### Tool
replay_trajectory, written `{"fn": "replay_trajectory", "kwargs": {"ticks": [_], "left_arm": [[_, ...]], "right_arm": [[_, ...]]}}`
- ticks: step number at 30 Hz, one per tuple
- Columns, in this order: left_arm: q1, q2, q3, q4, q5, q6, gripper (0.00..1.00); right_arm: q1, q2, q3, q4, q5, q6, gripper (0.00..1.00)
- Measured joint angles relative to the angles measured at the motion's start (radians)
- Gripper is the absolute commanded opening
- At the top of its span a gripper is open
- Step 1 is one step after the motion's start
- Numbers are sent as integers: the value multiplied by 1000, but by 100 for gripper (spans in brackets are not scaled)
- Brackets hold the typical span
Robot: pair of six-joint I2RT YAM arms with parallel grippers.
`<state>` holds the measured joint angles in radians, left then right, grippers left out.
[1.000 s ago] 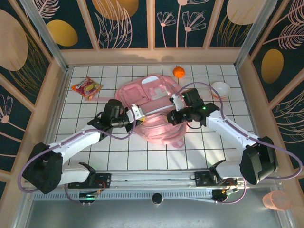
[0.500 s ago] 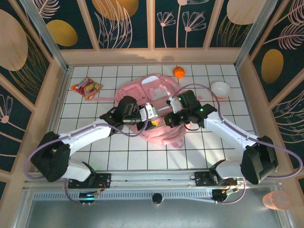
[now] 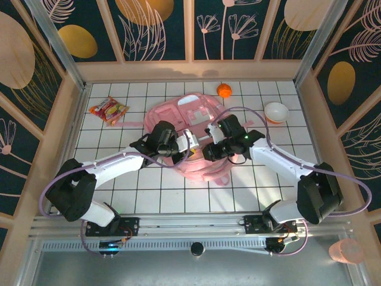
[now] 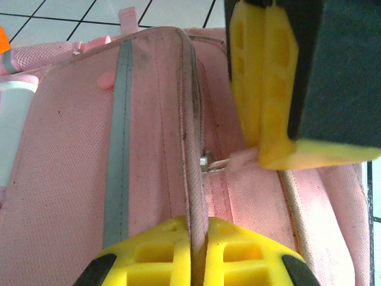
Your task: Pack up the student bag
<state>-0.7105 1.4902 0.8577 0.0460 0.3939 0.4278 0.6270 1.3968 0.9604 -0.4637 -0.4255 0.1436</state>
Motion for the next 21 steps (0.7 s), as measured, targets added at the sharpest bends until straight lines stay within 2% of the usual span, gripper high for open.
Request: {"fn": "replay_trajectory", "kwargs": {"ticks": [5, 9, 14, 17, 19, 21], "left_arm": [[4, -5, 0, 2, 20, -11, 0], [4, -18, 0, 0, 25, -15, 0], [14, -45, -33, 17, 15, -14, 0], [56, -102, -87, 26, 40, -10, 0], [91, -146, -118, 26, 58, 1, 4], [113, -190, -148, 26, 68, 16, 14]], "right_arm": [[3, 26, 14, 26, 9, 0, 22], [3, 30, 16, 45, 10, 1, 0], [-18, 18, 17, 37, 12, -1, 0], [-86, -35, -11, 17, 9, -8, 0], [-135, -72, -29, -3, 6, -13, 0], [-152, -91, -32, -7, -6, -15, 0]]}}
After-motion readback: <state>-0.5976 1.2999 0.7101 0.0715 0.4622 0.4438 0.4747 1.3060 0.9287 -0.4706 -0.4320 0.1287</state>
